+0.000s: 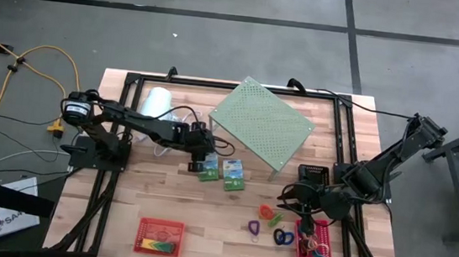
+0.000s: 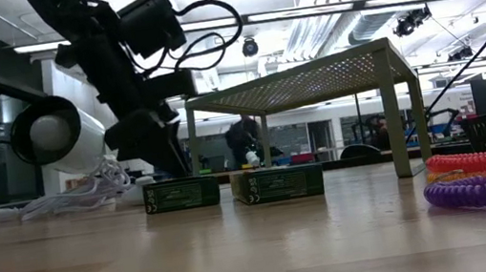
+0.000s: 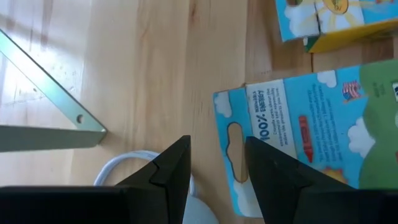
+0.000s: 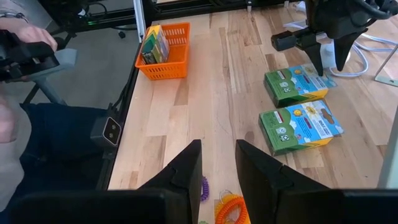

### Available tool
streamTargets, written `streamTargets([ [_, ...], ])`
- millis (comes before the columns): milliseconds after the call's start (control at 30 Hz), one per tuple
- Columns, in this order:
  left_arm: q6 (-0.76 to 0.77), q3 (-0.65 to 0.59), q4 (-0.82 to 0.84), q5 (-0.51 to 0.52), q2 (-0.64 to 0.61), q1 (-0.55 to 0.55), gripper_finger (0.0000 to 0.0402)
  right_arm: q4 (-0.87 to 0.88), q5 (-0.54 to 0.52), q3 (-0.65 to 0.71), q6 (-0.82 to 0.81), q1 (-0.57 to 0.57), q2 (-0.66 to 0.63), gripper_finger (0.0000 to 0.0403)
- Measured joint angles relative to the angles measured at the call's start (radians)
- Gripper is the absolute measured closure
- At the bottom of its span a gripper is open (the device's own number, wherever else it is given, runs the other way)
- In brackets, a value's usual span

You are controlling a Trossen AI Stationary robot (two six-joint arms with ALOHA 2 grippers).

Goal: Pick & Place Office Desk Supplies
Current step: Put the left crayon box into the orange bin

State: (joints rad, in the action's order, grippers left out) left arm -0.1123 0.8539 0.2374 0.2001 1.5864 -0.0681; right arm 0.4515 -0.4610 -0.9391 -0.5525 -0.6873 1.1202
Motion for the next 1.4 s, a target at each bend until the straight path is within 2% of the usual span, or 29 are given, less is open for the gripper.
streamTargets([
  [333,0.004,0.000,0.025,0.000,0.000,-0.009,0.0257,0.000,0.000,0.000,0.000,0.000,0.000,0.0317],
  [700,0.047,0.000,0.025,-0.073,0.000,-0.037,0.0257,0.000,0.000,0.000,0.000,0.000,0.000,0.0317],
  [1400,0.112,0.000,0.051,-0.147,0.000,-0.025,0.0257,0.000,0.000,0.000,0.000,0.000,0.000,0.0317],
])
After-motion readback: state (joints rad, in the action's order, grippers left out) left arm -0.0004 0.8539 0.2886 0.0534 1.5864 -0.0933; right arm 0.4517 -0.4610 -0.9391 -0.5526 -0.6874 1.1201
